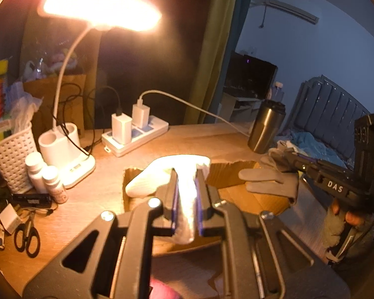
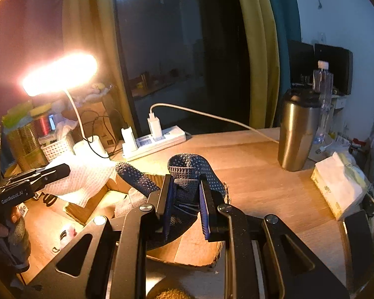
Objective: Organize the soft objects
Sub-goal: 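Carry the white towel with the left gripper while the right gripper carries the glove to the box, then open the left gripper over the box while the right gripper releases the glove inside, then withdraw both grippers from the box back toward the remaining table items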
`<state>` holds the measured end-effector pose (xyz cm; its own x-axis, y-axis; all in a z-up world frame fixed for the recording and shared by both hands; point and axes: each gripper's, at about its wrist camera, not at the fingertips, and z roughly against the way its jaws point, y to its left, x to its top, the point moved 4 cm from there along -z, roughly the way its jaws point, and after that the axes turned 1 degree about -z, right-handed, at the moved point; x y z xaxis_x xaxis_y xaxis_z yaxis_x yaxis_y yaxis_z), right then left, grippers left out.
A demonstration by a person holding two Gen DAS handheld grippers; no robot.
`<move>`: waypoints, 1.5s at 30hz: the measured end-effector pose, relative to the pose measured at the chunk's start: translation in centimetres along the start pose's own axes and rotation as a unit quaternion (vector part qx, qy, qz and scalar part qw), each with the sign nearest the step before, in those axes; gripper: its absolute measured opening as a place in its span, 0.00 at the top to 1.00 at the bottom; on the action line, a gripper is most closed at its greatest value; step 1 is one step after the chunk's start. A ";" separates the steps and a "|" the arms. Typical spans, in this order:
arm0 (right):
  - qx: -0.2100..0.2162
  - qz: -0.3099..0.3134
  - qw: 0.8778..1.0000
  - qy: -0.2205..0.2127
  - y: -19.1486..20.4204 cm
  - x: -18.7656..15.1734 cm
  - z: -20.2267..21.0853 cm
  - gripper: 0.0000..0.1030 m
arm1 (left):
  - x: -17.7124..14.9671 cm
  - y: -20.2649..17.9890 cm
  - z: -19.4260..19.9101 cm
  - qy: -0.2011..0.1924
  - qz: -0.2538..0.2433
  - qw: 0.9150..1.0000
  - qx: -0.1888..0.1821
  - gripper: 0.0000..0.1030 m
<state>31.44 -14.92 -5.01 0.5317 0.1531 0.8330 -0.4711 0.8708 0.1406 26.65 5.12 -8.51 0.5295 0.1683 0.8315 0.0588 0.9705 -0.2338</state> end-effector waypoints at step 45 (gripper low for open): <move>-0.007 0.004 0.999 0.035 1.3 -2.3 1.6 0.61 | -1.6 -0.6 3.4 0.008 0.009 1.000 0.025 0.34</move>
<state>28.46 -14.86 -5.90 0.5772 0.1916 0.7938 -0.4659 0.8756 0.1274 22.90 4.83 -8.03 0.5432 0.1830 0.8194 0.0066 0.9750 -0.2221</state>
